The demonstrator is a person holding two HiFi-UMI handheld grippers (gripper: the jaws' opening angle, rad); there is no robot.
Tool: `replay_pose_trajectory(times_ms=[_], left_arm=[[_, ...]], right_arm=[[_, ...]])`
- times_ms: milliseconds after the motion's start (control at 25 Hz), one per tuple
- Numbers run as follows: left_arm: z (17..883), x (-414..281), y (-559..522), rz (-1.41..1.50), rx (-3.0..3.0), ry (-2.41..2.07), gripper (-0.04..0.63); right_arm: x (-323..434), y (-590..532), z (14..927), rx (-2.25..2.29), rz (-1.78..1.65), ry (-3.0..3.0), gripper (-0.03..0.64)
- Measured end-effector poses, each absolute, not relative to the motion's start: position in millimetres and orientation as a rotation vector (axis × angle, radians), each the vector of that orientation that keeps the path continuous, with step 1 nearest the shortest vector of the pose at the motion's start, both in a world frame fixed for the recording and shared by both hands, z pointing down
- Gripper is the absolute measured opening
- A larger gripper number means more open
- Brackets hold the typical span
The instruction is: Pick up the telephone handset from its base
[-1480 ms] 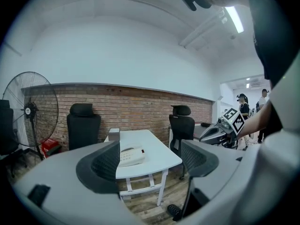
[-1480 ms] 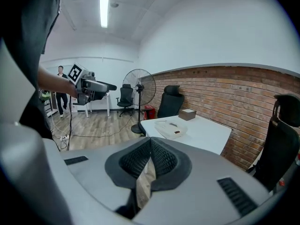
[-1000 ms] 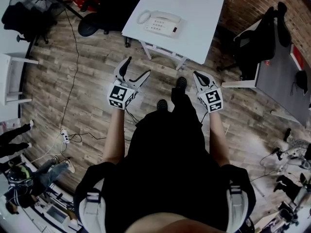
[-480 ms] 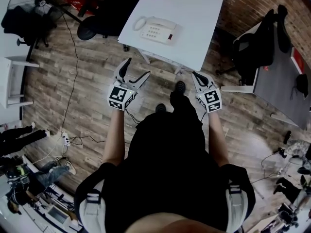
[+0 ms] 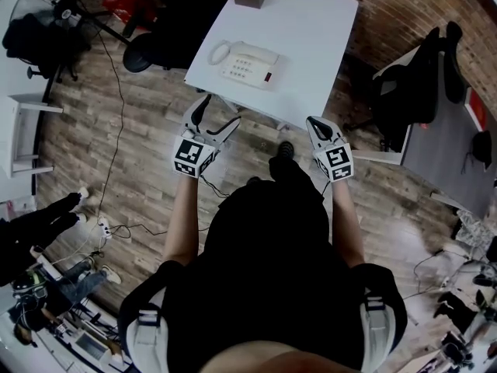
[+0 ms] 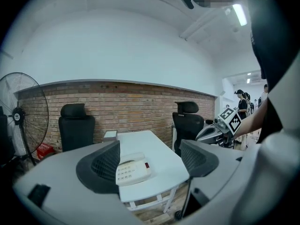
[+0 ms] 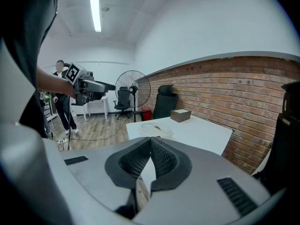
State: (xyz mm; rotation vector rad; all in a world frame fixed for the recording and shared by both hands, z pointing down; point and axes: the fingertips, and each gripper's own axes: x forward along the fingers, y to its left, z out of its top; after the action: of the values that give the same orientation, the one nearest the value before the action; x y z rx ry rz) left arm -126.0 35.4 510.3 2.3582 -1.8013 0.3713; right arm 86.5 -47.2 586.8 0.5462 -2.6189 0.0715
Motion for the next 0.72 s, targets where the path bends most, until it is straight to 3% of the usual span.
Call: replay_pose_trajectory(times_ms=[720], left_arm=[[500.1, -143.5, -50.0, 0.371, 2.282, -1.873, 0.406]], right_arm=[[53.1, -148.0, 581.0, 0.371, 0.052, -2.624, -0.002]])
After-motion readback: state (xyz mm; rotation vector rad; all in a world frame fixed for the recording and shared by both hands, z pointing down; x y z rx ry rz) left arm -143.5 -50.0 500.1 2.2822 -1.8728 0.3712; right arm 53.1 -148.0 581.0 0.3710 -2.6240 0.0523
